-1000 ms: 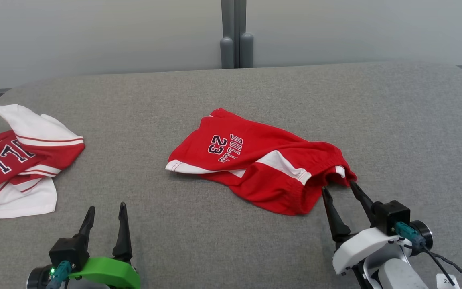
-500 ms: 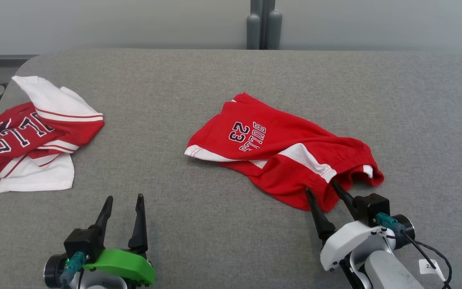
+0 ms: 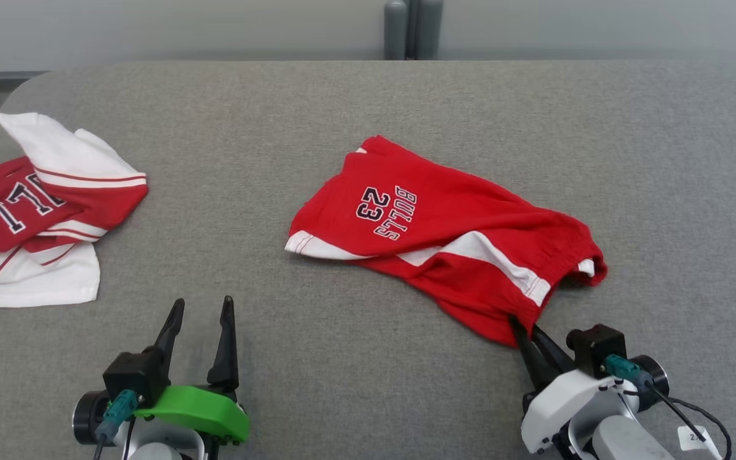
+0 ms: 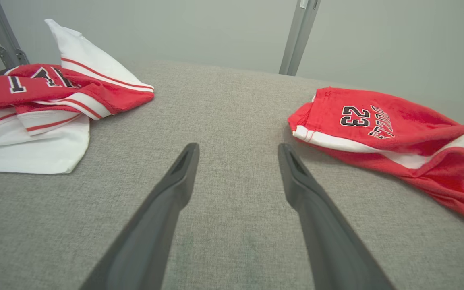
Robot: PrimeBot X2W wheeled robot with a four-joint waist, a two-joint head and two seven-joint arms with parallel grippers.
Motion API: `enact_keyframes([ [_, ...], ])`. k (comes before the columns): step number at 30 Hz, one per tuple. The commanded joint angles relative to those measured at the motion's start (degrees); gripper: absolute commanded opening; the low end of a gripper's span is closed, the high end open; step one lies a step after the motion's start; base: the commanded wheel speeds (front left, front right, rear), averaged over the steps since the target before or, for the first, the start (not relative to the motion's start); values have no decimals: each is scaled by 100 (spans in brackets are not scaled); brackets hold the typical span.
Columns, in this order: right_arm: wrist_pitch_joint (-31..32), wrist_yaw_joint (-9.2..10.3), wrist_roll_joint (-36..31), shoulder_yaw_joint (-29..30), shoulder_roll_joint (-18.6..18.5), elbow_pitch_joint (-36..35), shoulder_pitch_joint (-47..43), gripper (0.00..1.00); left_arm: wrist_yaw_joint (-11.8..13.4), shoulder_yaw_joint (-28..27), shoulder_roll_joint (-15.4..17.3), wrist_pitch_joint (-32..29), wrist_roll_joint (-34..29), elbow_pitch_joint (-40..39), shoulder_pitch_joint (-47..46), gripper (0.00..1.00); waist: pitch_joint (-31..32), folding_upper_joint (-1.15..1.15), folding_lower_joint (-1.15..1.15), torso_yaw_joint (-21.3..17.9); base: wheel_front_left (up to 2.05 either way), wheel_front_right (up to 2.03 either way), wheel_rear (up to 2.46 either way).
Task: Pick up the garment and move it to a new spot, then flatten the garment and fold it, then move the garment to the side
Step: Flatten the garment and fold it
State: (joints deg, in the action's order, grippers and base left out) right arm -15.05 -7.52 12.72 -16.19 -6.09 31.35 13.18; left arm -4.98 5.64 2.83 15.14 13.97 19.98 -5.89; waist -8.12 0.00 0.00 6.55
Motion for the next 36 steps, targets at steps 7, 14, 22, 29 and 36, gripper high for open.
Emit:
enact_keyframes([
  [7,-18,8,451,-523,-551,-179,-337,0,-54,182,13,1,73,176,-256,100,18,0,0,-740,0,0,0],
  [14,-18,8,637,-454,-772,-241,-324,100,-102,342,15,2,131,467,-461,100,3,0,0,-1059,0,0,0],
  [22,-18,8,401,10,-751,-440,-420,100,-156,425,15,2,248,991,-772,100,-58,0,0,-1393,0,0,0],
  [29,-18,7,199,242,-633,-507,-466,100,-206,479,16,2,339,1606,-1039,100,-126,0,0,-1572,0,0,0],
  [36,-18,7,178,299,-571,-546,-444,100,-186,353,19,2,411,2077,-1290,100,-169,0,0,-1684,0,0,0],
])
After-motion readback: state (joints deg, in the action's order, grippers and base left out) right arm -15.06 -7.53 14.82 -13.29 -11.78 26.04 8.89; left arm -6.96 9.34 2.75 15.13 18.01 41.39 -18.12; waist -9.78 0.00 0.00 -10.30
